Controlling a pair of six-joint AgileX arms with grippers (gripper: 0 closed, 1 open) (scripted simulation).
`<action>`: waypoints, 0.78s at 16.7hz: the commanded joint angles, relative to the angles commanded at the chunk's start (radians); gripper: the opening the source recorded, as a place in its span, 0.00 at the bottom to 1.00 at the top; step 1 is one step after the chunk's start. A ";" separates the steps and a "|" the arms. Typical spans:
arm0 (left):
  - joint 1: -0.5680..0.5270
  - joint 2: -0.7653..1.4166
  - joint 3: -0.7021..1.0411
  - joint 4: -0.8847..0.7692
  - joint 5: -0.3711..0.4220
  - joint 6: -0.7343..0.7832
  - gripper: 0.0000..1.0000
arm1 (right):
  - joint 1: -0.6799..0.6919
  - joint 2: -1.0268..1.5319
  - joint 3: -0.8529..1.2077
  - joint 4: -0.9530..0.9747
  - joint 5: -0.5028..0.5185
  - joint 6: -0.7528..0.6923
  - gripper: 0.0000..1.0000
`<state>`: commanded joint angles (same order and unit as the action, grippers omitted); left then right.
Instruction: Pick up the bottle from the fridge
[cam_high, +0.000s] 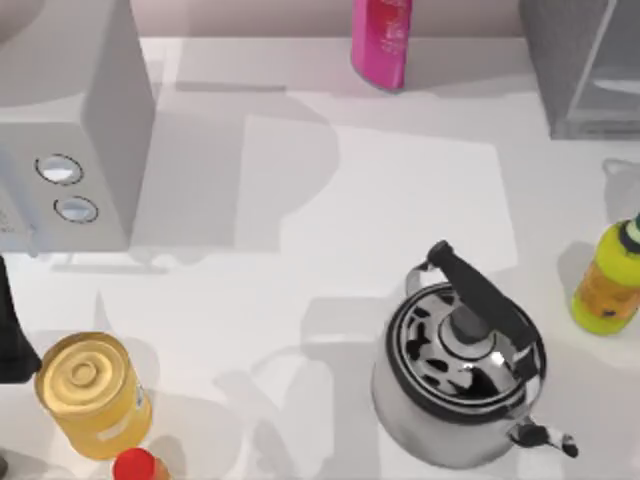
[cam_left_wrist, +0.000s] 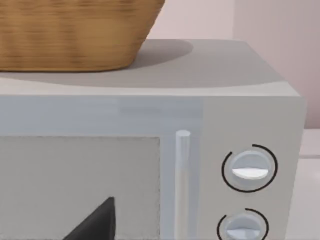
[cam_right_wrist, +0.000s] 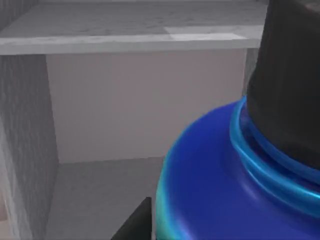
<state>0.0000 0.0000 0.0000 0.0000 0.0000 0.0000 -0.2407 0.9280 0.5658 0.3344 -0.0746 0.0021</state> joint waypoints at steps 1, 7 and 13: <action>0.000 0.000 0.000 0.000 0.000 0.000 1.00 | 0.016 -0.115 -0.058 -0.027 0.015 0.004 0.00; 0.000 0.000 0.000 0.000 0.000 0.000 1.00 | 0.144 -0.695 -0.390 -0.212 0.069 0.008 0.00; 0.000 0.000 0.000 0.000 0.000 0.000 1.00 | 0.239 -0.926 -0.564 -0.333 0.075 -0.002 0.00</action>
<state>0.0000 0.0000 0.0000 0.0000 0.0000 0.0000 -0.0013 0.0023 0.0019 0.0015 0.0001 0.0002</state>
